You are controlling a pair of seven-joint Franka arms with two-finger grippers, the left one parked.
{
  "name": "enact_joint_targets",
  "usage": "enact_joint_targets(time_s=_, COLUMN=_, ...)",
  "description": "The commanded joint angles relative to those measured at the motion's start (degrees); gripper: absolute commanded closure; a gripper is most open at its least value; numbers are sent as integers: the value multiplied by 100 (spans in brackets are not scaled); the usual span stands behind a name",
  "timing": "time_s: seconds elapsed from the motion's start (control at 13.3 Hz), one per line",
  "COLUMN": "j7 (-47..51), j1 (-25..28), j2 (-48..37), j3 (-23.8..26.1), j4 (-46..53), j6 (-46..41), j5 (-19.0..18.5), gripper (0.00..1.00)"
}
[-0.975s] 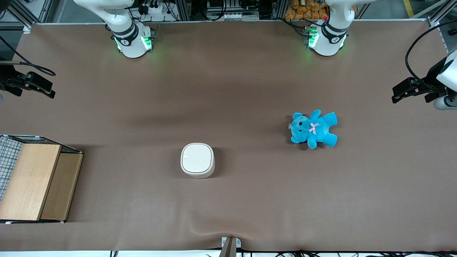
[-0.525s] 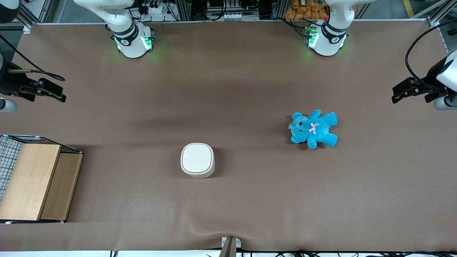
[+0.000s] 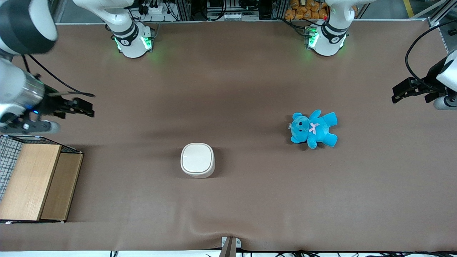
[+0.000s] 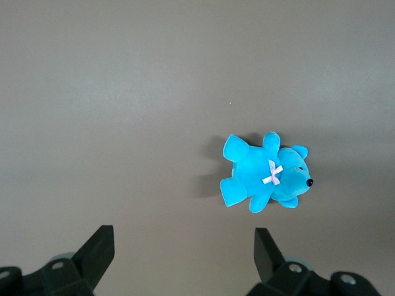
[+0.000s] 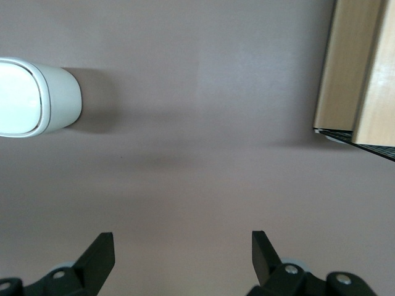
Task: Open trash can with right arm
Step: 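Move the right gripper toward the white trash can's lid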
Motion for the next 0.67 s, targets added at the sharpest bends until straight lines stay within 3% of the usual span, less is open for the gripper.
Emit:
enact_joint_targets(time_s=0.0, j7=68, j1=124, j2=229, j3=-2, j4=78, j6=36, j5=52, gripper=21)
enact_joint_targets(time_s=0.15, j7=682, j1=336, j2=396, j3=-2, j4=105, j6=168, j5=43, gripper=34)
enact_joint_targets(time_s=0.3, j7=790, j1=485, j2=590, j3=-2, j4=148, j6=378, j5=34, gripper=59)
enact_joint_targets(time_s=0.6, j7=1008, j1=766, j2=1081, j3=-2, j4=280, j6=1081, j5=51, gripper=79)
